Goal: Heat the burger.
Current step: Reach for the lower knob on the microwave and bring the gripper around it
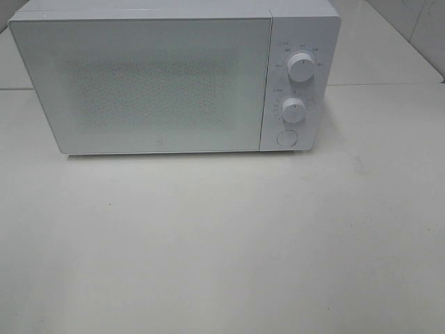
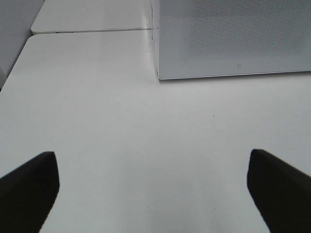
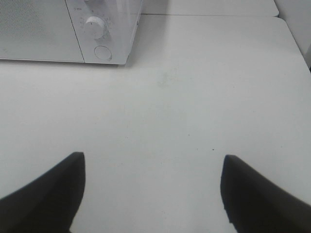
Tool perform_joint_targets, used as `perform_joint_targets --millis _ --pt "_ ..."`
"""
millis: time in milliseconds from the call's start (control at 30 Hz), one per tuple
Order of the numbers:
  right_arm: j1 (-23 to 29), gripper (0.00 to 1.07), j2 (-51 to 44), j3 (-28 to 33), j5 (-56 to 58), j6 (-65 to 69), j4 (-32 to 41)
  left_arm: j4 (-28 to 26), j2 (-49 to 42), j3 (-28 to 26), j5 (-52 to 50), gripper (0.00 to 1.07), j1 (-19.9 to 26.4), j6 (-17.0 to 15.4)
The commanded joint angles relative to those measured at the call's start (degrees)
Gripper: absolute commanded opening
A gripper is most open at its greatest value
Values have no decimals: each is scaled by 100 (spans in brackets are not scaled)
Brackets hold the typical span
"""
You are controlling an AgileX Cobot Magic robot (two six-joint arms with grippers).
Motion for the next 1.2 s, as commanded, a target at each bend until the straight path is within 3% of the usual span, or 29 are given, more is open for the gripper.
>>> perform_joint_targets --millis 33,1200 --pt "-40 75 286 -143 -447 -6 -23 -46 -155 11 -40 98 23 -34" --pt "-40 74 3759 -149 -4366 0 0 -46 -155 11 -40 98 23 -34"
